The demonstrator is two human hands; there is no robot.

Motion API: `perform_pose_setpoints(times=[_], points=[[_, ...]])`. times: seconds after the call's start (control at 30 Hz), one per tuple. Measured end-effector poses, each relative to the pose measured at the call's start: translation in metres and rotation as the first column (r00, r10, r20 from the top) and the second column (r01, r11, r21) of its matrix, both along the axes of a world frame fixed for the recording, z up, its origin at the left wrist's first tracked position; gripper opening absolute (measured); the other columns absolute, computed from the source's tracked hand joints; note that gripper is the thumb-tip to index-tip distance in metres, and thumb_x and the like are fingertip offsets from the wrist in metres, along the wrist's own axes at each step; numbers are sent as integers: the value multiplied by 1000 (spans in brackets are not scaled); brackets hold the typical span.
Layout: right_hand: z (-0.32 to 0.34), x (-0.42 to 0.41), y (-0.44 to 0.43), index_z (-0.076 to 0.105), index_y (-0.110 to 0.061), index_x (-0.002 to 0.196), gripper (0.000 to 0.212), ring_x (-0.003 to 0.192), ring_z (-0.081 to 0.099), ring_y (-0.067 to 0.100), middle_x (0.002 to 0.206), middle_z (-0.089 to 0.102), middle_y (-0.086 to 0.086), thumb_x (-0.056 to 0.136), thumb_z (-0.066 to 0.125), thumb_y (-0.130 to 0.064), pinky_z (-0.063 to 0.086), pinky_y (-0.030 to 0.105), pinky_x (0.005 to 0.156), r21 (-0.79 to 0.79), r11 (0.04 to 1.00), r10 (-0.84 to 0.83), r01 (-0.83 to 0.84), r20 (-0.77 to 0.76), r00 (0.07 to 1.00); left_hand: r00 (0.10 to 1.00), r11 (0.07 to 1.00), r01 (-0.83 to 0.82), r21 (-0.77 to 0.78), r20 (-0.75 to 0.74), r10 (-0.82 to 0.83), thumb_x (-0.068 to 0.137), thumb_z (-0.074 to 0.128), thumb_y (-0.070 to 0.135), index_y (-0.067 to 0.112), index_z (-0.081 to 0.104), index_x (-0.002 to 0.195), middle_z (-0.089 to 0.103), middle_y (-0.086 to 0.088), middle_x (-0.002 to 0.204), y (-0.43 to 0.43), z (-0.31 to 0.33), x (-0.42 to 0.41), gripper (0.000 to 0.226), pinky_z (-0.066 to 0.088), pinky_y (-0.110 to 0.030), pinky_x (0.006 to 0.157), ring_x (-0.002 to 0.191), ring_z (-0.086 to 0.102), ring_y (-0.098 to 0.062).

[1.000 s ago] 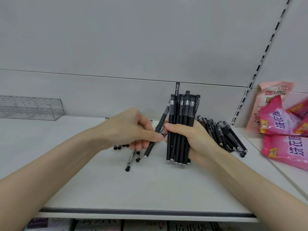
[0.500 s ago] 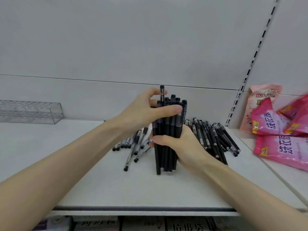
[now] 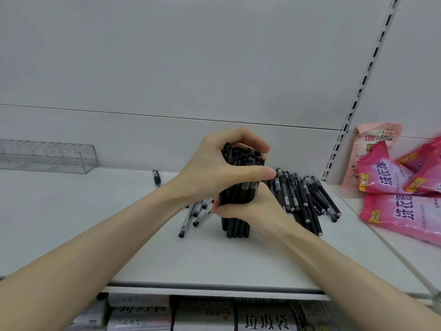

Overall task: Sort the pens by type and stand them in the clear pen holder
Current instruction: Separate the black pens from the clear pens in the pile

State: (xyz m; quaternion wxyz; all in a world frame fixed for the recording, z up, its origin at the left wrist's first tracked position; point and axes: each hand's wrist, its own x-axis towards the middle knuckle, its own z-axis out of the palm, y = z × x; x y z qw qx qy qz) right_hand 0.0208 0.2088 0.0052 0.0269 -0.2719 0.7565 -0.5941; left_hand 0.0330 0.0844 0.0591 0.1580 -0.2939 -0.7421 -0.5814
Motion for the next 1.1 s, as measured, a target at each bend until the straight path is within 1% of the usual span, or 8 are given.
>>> perform_pose_setpoints(times=[0.07, 0.17, 0.27, 0.43, 0.77, 0.93, 1.0, 1.1], points=[[0, 0, 1, 65, -4, 73, 12, 71, 63, 14, 73, 66, 4, 72, 72, 5, 52, 29, 71, 16, 1000, -15, 15, 35, 999, 999, 998, -33, -53, 0, 33, 70, 79, 17, 18, 71, 91, 71, -3, 94, 0, 1, 1, 23, 53, -25, 84, 90, 66, -13], [0, 0, 2, 66, -3, 75, 10, 69, 62, 18, 76, 66, 14, 72, 75, -4, 52, 36, 73, 73, 996, -57, 53, 63, 996, 997, 995, -29, -98, 68, 36, 72, 80, 15, 20, 71, 99, 71, 6, 92, -2, 4, 2, 28, 52, -22, 83, 90, 66, -8], [7, 7, -3, 66, -7, 71, 9, 68, 65, 18, 69, 66, 9, 75, 73, -4, 55, 33, 71, 42, 999, -21, 16, 110, 994, 992, 997, -37, 71, 125, 28, 63, 82, 10, 21, 66, 109, 72, -1, 100, -9, 5, 7, 49, 55, -37, 85, 94, 69, -19], [27, 30, -35, 63, -11, 66, 13, 62, 60, 21, 61, 60, 9, 75, 70, -4, 53, 33, 66, -51, 982, 185, -181, 106, 977, 968, 906, 62, 420, 195, -157, 66, 70, -2, 9, 56, 120, 72, -14, 96, -40, 15, 32, 57, 55, -28, 73, 95, 69, -28], [21, 112, -203, 55, -7, 68, 15, 56, 52, 19, 59, 53, 8, 76, 64, 1, 45, 24, 55, -185, 867, 495, -463, 203, 845, 953, 973, -26, 229, 299, -45, 60, 73, 1, 10, 64, 110, 72, -14, 89, -211, 6, 129, 52, 53, -26, 71, 91, 69, -22], [6, 160, -307, 55, -9, 67, 18, 57, 54, 18, 61, 56, 8, 79, 64, 1, 47, 28, 60, -193, 828, 560, -527, 254, 788, 933, 960, -187, 209, 342, 108, 48, 78, 10, 11, 68, 82, 65, -15, 78, -309, -7, 182, 35, 52, -28, 68, 77, 63, -23], [6, 172, -344, 57, -12, 66, 21, 57, 56, 16, 61, 57, 5, 80, 65, 2, 48, 28, 59, -203, 819, 573, -536, 270, 773, 922, 947, -255, 194, 343, 178, 45, 79, 19, 13, 68, 75, 59, -19, 80, -342, -6, 197, 33, 48, -37, 72, 79, 58, -27], [10, 182, -395, 57, -10, 73, 18, 56, 59, 14, 62, 58, 4, 79, 68, 2, 49, 25, 56, -202, 819, 573, -537, 276, 772, 911, 921, -328, 210, 328, 249, 49, 79, 14, 15, 67, 73, 60, -17, 77, -391, -4, 211, 27, 50, -36, 69, 74, 60, -24]])
